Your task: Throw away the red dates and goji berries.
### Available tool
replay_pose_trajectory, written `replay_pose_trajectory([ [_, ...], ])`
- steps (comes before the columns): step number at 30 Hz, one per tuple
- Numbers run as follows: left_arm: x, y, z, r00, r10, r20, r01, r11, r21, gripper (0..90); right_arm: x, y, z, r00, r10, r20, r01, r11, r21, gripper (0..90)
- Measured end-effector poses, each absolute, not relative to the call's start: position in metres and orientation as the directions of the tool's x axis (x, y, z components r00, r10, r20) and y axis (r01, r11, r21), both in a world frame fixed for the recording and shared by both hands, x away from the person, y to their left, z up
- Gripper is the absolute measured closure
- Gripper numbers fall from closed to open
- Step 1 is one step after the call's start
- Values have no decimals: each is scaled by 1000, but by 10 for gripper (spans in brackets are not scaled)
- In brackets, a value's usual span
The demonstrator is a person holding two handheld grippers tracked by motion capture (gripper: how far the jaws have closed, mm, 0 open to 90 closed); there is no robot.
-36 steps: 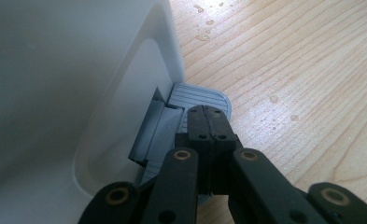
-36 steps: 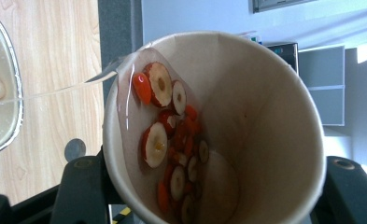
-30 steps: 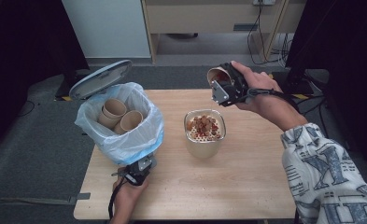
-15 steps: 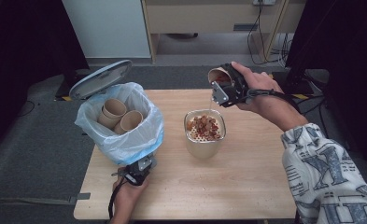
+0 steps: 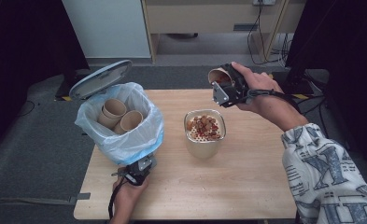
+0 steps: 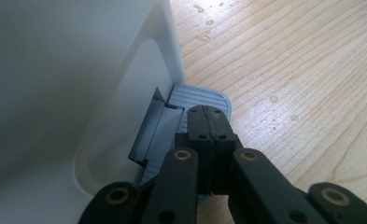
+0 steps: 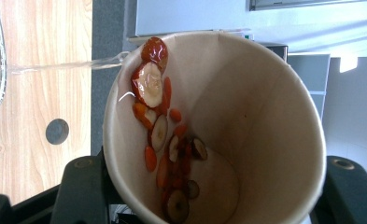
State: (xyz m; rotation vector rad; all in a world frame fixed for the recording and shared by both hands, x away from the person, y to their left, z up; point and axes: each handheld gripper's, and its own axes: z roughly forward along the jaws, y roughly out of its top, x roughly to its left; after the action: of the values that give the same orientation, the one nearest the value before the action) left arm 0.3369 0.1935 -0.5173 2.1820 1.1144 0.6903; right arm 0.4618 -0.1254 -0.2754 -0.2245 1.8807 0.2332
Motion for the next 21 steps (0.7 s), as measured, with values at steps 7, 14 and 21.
replay_pose_trajectory([
  [7, 337, 193, -517, 514, 839, 179, 535, -476, 698, 895, 460, -125, -273, -301, -53, -952, -269, 963, 32, 378],
  [14, 337, 194, -517, 518, 836, 182, 533, -482, 696, 895, 457, -119, -273, -254, -126, -959, -265, 963, -56, 380],
  [21, 337, 193, -517, 513, 841, 172, 535, -470, 702, 895, 458, -116, -280, -216, -211, -953, -255, 955, -153, 380],
])
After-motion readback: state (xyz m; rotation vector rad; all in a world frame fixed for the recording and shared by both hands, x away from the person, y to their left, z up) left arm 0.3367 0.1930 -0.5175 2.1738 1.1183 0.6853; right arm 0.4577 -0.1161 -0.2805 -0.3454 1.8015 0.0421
